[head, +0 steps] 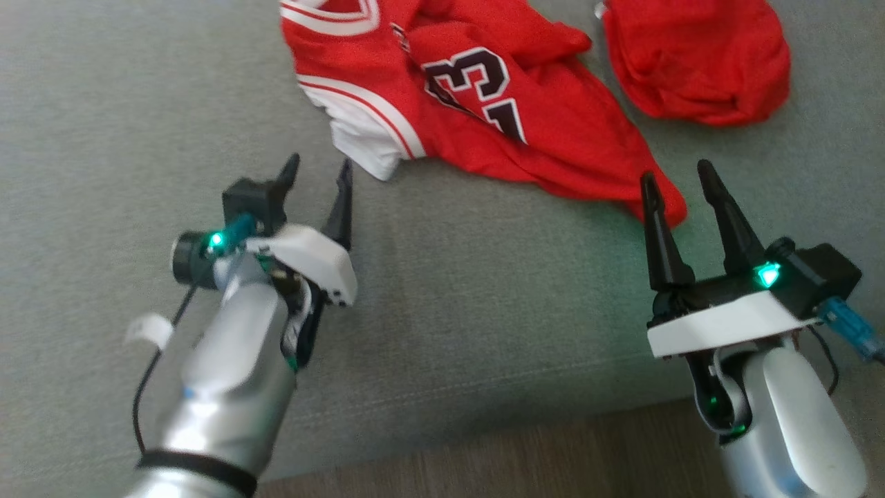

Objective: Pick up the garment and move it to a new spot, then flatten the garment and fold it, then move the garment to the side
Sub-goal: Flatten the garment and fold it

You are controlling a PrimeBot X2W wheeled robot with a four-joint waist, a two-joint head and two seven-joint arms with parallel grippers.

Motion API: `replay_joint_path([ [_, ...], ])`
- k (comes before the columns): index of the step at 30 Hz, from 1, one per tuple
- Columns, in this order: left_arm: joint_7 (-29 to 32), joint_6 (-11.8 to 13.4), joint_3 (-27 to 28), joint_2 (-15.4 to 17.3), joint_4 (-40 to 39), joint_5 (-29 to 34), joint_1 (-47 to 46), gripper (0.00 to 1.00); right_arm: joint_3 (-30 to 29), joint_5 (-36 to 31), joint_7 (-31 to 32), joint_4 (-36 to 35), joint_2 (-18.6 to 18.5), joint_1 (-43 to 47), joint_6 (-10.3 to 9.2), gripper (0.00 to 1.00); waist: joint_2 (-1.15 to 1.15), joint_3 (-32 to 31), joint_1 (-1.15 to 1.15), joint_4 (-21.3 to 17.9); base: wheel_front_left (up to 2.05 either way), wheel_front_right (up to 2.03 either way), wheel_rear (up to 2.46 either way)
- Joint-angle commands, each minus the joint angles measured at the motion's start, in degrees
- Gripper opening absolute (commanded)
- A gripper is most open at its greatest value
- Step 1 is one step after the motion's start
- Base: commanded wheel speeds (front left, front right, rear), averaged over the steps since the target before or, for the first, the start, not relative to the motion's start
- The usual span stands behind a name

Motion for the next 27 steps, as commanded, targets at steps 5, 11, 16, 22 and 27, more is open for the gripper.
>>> replay_joint_path([
  [5, -0.3, -0.8, 1.7, 1.0, 7.0, 1.6, -8.4, 1.00, 1.1, 0.0, -0.5, -2.6, 0.7, -2.7, -0.01, 1.00, 0.00, 3.1, 0.00, -3.0, 0.00, 0.00, 0.00],
  [11, -0.3, -1.1, 1.6, 1.4, 14.3, 2.7, -13.4, 1.00, 0.9, 0.2, -0.5, -3.1, 1.0, -3.0, -0.01, 1.00, 0.00, 4.5, 0.00, -4.2, 0.00, 0.00, 0.00],
  [16, -0.3, -1.4, 1.3, 1.3, 18.4, 3.1, -15.5, 1.00, 0.8, 0.1, -0.5, -3.4, 1.1, -3.2, -0.01, 1.00, 0.00, 5.1, 0.00, -4.5, 0.00, 0.00, 0.00],
  [22, -0.3, -2.2, 1.8, 1.2, 18.2, 2.7, -16.0, 0.00, 0.0, -0.1, -0.5, -3.5, 1.3, -3.4, -0.01, 1.00, 0.00, 4.9, 0.00, -3.4, 0.00, 0.00, 0.00],
  [27, -0.3, -0.8, 3.6, 1.5, 12.8, 3.0, -13.6, 0.00, -0.6, -0.5, -0.5, -3.0, 1.3, -3.0, -0.01, 1.00, 0.00, 3.3, 0.00, -0.6, 0.00, 0.00, 0.00],
])
